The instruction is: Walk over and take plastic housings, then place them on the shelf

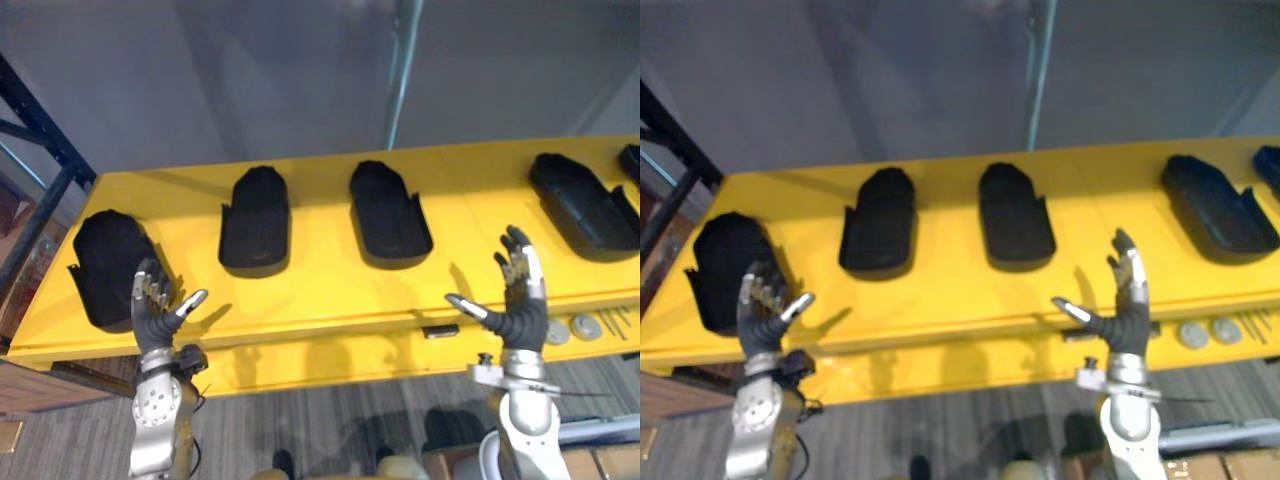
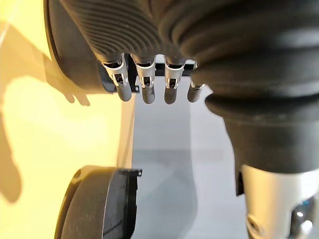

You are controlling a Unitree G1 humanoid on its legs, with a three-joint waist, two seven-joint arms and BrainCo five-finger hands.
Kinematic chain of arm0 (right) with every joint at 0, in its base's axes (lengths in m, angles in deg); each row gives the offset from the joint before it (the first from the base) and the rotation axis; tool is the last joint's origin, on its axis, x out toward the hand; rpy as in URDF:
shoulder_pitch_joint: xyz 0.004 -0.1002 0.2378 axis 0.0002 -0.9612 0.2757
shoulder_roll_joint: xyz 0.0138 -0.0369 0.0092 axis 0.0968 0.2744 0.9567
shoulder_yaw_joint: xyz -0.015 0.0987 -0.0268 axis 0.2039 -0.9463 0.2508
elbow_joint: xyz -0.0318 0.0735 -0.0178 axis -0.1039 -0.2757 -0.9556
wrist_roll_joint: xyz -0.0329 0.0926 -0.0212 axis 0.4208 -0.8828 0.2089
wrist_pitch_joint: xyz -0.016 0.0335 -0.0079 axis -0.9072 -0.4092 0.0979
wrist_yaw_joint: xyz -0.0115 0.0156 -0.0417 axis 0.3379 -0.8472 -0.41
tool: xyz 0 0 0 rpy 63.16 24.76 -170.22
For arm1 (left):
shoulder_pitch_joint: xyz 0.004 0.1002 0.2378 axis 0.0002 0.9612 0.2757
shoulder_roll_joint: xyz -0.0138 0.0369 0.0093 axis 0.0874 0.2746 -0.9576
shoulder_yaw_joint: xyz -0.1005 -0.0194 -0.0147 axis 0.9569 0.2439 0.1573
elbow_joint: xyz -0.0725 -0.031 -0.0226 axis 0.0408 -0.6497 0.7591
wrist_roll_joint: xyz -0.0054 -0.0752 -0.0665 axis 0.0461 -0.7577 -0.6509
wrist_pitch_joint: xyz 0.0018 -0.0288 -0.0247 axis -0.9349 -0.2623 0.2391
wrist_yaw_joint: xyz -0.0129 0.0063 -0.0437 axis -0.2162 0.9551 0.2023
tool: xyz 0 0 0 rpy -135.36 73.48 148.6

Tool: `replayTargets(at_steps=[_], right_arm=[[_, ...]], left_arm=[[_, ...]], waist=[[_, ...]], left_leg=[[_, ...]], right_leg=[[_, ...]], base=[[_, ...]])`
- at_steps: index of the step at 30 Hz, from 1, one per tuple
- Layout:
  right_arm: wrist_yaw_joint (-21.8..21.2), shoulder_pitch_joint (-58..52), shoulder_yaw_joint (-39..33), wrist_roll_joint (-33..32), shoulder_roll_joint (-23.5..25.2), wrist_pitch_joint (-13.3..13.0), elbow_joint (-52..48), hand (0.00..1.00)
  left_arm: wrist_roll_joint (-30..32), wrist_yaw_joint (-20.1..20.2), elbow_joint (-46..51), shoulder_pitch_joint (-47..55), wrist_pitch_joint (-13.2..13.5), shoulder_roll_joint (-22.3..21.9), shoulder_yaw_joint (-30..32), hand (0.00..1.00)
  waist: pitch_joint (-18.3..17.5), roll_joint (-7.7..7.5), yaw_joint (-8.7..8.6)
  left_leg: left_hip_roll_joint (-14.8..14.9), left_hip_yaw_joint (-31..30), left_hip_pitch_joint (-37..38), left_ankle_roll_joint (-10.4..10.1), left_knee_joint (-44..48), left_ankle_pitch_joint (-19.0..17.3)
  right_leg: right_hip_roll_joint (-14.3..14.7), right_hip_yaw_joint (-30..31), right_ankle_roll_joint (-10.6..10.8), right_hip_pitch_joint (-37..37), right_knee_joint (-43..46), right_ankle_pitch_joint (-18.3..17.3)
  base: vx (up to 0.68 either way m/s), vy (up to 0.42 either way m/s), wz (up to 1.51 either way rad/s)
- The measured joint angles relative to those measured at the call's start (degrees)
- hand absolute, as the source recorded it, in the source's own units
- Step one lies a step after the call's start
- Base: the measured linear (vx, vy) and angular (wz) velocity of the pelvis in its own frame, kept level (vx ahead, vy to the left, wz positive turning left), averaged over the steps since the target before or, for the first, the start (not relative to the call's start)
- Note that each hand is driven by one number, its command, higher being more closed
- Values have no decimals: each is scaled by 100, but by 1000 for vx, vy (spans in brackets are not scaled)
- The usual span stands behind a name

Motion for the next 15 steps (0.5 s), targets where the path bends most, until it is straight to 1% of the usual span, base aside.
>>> replayTargets(at_steps=[4, 6, 9, 10, 13, 15], right_arm=[[531, 0, -67, 397, -21, -433, -16, 0], [630, -1, -156, 411, -21, -552, -37, 0], [622, 4, -429, 392, -22, -656, -44, 0], [612, 3, -492, 391, -22, -711, -44, 0], [587, -3, -565, 389, -24, -760, -44, 0], [476, -46, -572, 324, -31, -841, -48, 0]], left_arm=[[-17, -1, -209, -124, -120, 25, -2, 0], [-14, -5, -335, -169, -132, 55, -2, 0], [-15, -14, -541, -225, -163, 228, 3, 0], [-16, -88, -645, -229, -165, 254, 23, 0], [-13, -292, -934, -299, -235, 256, 28, 0], [-4, -583, -1171, -405, -367, 256, 31, 0]], waist=[[8, -14, -21], [9, -14, -29], [12, -20, -93], [16, -14, -139], [55, 10, -149], [92, 56, -180]], left_leg=[[23, 3, 0, -1, 2, 0], [23, 5, 0, -1, 2, -1], [24, 12, 0, -2, 3, -4], [24, 21, 2, -2, 9, -10], [42, 114, 40, -12, 69, -65], [46, 155, 73, -8, 78, -86]], right_leg=[[24, 7, -1, -4, -1, 0], [25, 10, -1, -5, -1, 0], [28, 23, -1, -9, -2, 0], [28, 35, 0, -10, -1, 1], [44, 137, 1, -7, 8, 3], [46, 172, 1, 2, 13, 3]], base=[[0, 0, 0], [0, 0, 0], [0, 0, 0], [0, 2, -4], [-4, 6, -18], [-9, 2, -14]])
